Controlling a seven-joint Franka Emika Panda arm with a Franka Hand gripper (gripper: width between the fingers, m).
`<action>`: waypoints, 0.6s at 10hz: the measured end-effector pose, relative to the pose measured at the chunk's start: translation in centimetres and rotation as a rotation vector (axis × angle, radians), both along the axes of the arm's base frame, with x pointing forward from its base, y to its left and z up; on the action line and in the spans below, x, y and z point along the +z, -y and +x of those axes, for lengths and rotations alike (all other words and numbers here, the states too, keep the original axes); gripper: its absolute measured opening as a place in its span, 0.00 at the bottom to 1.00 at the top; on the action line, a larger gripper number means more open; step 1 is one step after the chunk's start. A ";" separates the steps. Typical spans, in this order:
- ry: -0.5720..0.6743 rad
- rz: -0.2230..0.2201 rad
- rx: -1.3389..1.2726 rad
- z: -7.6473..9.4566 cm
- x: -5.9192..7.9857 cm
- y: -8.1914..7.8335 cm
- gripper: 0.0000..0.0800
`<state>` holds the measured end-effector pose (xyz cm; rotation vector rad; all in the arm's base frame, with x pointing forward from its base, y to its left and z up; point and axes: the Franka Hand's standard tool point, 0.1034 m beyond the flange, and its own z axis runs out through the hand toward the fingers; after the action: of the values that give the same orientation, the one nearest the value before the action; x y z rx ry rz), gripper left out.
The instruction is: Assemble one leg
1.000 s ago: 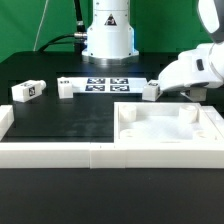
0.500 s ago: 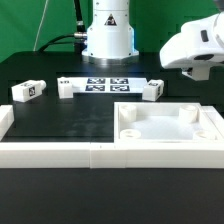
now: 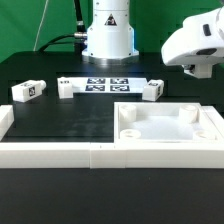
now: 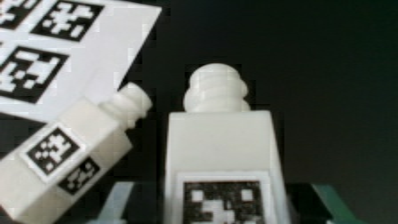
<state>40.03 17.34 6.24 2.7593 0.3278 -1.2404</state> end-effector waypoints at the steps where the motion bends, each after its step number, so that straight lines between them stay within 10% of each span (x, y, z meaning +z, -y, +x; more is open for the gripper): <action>1: 0.078 0.030 -0.004 1.6 0.1 -0.1 0.36; 6: 0.501 0.126 -0.032 3.4 2.2 -0.3 0.36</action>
Offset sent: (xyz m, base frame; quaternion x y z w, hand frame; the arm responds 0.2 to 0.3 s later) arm 0.0136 -0.0093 0.0159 -0.0010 0.2199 0.0035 0.9755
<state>43.44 17.60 8.41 3.0605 0.3211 -0.5090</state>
